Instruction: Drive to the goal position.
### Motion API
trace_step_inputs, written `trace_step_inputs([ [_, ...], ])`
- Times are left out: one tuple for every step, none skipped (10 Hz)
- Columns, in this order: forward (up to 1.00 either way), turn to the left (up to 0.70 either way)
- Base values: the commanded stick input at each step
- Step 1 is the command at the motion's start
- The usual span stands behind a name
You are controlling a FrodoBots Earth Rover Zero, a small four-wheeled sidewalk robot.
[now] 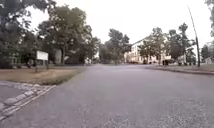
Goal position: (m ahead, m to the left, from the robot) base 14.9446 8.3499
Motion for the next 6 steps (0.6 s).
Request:
trace_step_inputs([
  [0.70,0.04],
  [0.70,0.04],
  [0.70,0.04],
  [0.70,0.04],
  [0.70,0.04],
  [0.70,0.04],
])
